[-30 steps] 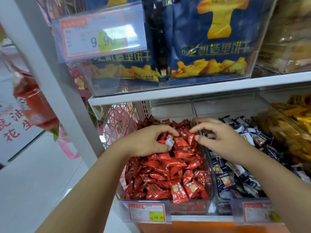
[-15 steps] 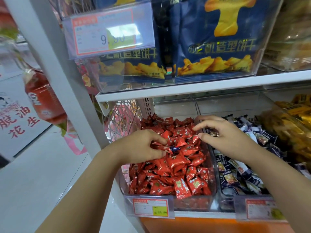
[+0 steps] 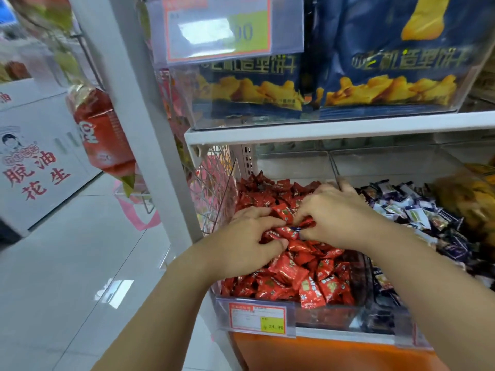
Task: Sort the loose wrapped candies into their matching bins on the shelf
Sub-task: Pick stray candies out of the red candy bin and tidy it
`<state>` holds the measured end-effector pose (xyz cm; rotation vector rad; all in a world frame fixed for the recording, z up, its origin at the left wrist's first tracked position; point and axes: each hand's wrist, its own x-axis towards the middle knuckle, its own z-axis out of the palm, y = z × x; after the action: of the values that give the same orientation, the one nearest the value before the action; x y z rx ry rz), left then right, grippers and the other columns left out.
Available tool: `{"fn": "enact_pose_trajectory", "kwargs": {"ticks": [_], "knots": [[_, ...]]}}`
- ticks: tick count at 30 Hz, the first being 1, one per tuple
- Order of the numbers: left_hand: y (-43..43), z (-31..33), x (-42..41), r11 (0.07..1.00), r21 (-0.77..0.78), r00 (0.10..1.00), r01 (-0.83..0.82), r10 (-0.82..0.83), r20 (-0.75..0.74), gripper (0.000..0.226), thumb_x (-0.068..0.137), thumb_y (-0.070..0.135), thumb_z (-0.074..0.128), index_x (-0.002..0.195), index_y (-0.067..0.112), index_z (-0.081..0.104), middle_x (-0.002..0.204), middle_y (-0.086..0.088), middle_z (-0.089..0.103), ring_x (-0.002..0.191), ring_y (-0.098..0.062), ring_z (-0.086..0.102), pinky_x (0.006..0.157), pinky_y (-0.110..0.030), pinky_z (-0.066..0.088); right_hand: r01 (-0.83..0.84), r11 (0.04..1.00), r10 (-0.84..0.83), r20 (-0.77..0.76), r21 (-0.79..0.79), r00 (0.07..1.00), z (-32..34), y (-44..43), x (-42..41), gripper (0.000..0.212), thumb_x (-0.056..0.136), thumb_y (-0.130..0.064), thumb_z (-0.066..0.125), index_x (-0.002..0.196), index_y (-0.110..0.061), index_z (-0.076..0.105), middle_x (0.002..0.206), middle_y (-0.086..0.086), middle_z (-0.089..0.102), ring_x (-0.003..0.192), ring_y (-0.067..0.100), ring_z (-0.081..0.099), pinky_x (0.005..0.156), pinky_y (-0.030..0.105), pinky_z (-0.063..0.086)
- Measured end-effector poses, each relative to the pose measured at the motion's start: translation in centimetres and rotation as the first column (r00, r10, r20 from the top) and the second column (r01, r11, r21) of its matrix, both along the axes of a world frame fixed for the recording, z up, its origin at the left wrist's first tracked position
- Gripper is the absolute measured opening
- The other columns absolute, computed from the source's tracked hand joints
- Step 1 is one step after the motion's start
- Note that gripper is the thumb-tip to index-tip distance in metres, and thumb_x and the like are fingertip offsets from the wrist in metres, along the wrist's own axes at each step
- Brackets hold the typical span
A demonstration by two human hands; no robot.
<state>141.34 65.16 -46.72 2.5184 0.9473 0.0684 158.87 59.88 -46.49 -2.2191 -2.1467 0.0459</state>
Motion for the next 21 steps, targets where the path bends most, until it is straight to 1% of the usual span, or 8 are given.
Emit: {"fn": "enact_pose_trajectory", "kwargs": {"ticks": [4, 7, 9, 11, 13, 16, 19, 21], "knots": [[-0.1, -0.2, -0.2, 1.0, -0.001, 1.0, -0.004, 0.004, 0.002, 0.054, 0.091, 0.048, 0.051, 0.142, 0.039, 0.035, 0.157, 0.009, 0.013, 0.145, -0.011, -0.001, 0.114, -0.031, 0.003, 0.015, 0.995, -0.013, -0.022, 0.102, 1.0, -0.1, 0.1, 0.2, 0.021, 0.088, -0.048, 0.054, 0.102, -0.039, 0.067, 0.112, -0.018, 0.06, 0.124, 0.013, 0.038, 0.114, 0.051, 0.007], [-0.1, -0.2, -0.4, 1.0, 0.005, 1.0, -0.005, 0.005, 0.019, 0.055, 0.092, 0.045, 0.053, 0.143, 0.039, 0.034, 0.158, 0.008, 0.01, 0.145, -0.011, -0.004, 0.114, -0.03, 0.002, 0.107, 0.946, -0.036, -0.229, 0.305, 0.973, 0.0, -0.5, 0.2, 0.031, 0.085, -0.054, 0.049, 0.095, -0.034, 0.069, 0.1, -0.017, 0.063, 0.105, 0.013, 0.053, 0.11, 0.047, 0.023], [-0.2, -0.1, -0.5, 1.0, 0.004, 0.999, -0.009, 0.009, 0.037, 0.054, 0.092, 0.042, 0.053, 0.142, 0.04, 0.034, 0.158, 0.009, 0.01, 0.145, -0.01, -0.004, 0.114, -0.031, 0.002, 0.269, 0.849, -0.019, -0.484, 0.454, 0.875, 0.2, -1.3, 0.4, 0.03, 0.085, -0.046, 0.052, 0.098, -0.026, 0.07, 0.084, -0.015, 0.063, 0.084, 0.015, 0.06, 0.09, 0.038, 0.043], [-0.3, -0.1, -0.6, 1.0, 0.006, 0.999, -0.009, 0.009, 0.046, 0.053, 0.092, 0.04, 0.054, 0.141, 0.041, 0.034, 0.157, 0.01, 0.01, 0.145, -0.01, -0.004, 0.114, -0.031, 0.002, 0.429, 0.744, -0.014, -0.631, 0.512, 0.776, 0.2, -2.6, 1.3, 0.019, 0.089, -0.032, 0.057, 0.1, -0.021, 0.068, 0.077, -0.015, 0.06, 0.075, 0.016, 0.061, 0.072, 0.029, 0.045], [-0.4, -0.2, -0.6, 1.0, 0.022, 0.999, -0.01, 0.009, 0.049, 0.052, 0.093, 0.037, 0.054, 0.141, 0.042, 0.034, 0.157, 0.01, 0.011, 0.145, -0.01, -0.004, 0.114, -0.031, 0.001, 0.517, 0.665, -0.061, -0.651, 0.539, 0.757, -0.3, -4.1, 2.7, 0.008, 0.09, -0.026, 0.059, 0.096, -0.023, 0.063, 0.077, -0.016, 0.057, 0.075, 0.016, 0.06, 0.072, 0.031, 0.047], [-0.5, -0.3, -0.7, 0.998, 0.055, 0.992, -0.018, 0.011, 0.126, 0.048, 0.094, 0.026, 0.054, 0.137, 0.04, 0.041, 0.154, 0.01, 0.02, 0.145, -0.011, 0.005, 0.116, -0.032, 0.005, 0.568, 0.645, -0.233, -0.576, 0.511, 0.784, -1.2, -5.6, 4.6, 0.018, 0.087, -0.025, 0.063, 0.104, -0.017, 0.066, 0.088, -0.005, 0.064, 0.088, 0.025, 0.061, 0.086, 0.044, 0.048], [-0.6, -0.5, -1.1, 0.995, 0.091, 0.954, -0.042, 0.013, 0.301, 0.042, 0.093, 0.013, 0.052, 0.13, 0.034, 0.051, 0.145, 0.011, 0.035, 0.137, -0.007, 0.025, 0.115, -0.024, 0.016, 0.478, 0.697, -0.223, -0.473, 0.534, 0.853, -1.2, -5.6, 4.3, 0.023, 0.085, -0.021, 0.066, 0.107, -0.016, 0.068, 0.105, 0.001, 0.067, 0.104, 0.024, 0.055, 0.09, 0.033, 0.039], [-0.7, -0.8, -1.4, 0.988, 0.13, 0.906, -0.086, 0.023, 0.423, 0.04, 0.092, 0.007, 0.051, 0.123, 0.031, 0.058, 0.134, 0.013, 0.044, 0.128, -0.003, 0.036, 0.112, -0.019, 0.022, 0.379, 0.746, -0.117, -0.452, 0.547, 0.884, -0.5, -5.0, 2.9, 0.021, 0.085, -0.018, 0.065, 0.106, -0.017, 0.069, 0.102, -0.006, 0.064, 0.102, 0.016, 0.054, 0.088, 0.025, 0.035]]}}
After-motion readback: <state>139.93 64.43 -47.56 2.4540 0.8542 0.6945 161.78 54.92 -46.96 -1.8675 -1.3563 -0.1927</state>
